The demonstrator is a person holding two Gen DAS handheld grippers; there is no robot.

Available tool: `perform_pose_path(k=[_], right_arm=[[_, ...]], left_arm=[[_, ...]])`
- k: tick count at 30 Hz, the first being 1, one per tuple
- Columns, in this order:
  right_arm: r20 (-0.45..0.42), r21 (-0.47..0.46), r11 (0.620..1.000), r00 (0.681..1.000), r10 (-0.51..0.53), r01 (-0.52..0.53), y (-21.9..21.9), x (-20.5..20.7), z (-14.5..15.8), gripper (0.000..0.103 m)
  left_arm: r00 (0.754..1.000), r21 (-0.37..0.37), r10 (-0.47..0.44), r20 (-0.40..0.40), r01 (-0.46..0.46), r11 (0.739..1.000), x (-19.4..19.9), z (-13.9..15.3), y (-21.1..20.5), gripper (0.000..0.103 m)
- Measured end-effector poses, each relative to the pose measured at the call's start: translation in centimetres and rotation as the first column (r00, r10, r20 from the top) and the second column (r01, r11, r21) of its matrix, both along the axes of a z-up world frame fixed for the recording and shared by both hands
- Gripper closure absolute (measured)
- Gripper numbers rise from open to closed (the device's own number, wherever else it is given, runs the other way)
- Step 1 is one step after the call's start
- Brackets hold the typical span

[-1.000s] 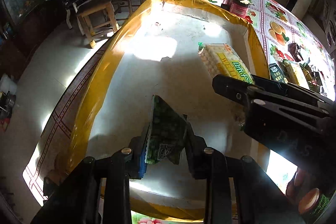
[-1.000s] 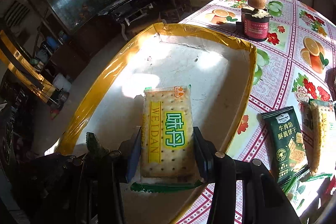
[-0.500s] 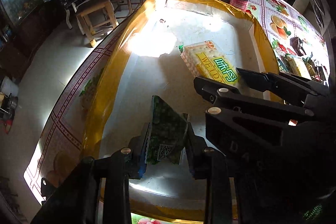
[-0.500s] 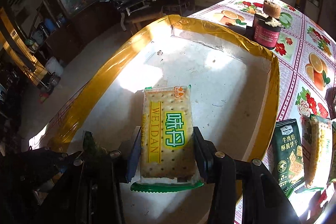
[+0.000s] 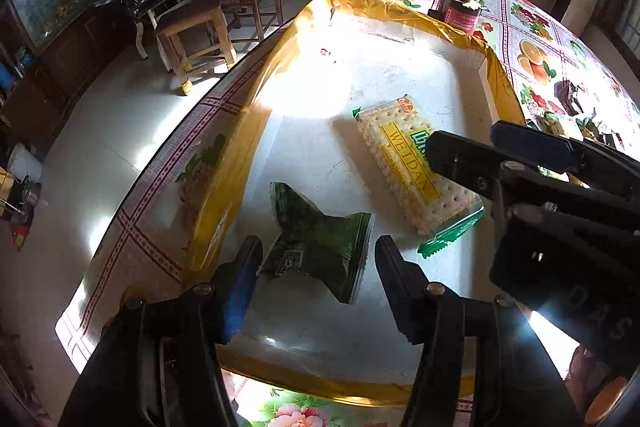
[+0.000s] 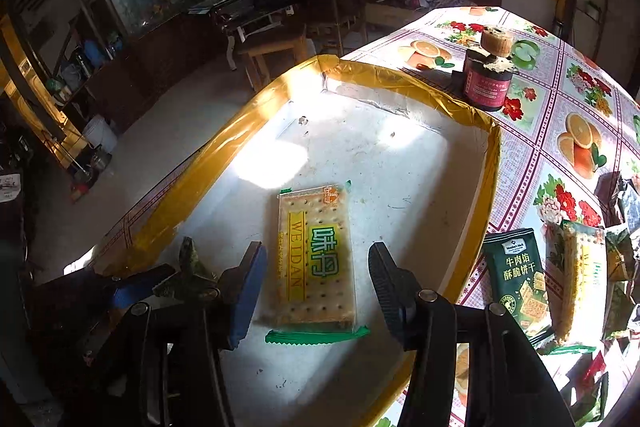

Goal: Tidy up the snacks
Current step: 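Release the green snack bag into the tray with the left tool, then grasp the clear cookie bag with the left tool while the right tool grasps the green chips bag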

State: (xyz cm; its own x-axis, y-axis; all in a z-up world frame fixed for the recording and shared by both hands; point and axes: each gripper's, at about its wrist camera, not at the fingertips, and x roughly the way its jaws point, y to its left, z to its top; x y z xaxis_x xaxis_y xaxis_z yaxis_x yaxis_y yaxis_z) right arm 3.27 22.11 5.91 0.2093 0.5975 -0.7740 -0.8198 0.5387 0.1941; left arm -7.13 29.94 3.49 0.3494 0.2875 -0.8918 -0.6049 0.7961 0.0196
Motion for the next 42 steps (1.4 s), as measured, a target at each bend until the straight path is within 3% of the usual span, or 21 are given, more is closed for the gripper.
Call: perform_pose_path(k=[4,9,18,31,42], right_arm=[[0.017,0.086,0.994,0.998,-0.068,0.067,-5.2,-0.6,2.5,0.031],[0.008,0.114,0.981,0.987,-0.16,0.159,-10.9,-0.4,3.4,0.03],[-0.038,0.11,0.948,0.954,-0.298,0.3,-19.5,0.5,2.0,0.03],[-0.063,0.095,0.902,0.907,-0.416,0.421,-27.5,0.3,0.4,0.024],[-0.073,0.099,0.878,0.883,-0.464,0.469,-30.6,0.1,0.0,0.024]], left_arm=[[0.999,0.037,-0.004,0.048,0.002,0.999,-0.5,2.1,-1.1,0.032],[0.997,0.046,-0.028,0.078,0.024,0.999,-0.5,3.7,-2.9,0.031],[0.993,0.058,-0.083,0.079,0.078,0.995,0.2,4.4,-6.5,0.03],[0.984,0.065,-0.166,0.069,0.162,0.985,1.5,4.7,-10.7,0.026],[0.968,0.035,-0.25,0.035,0.249,0.968,3.2,3.6,-14.3,0.025]])
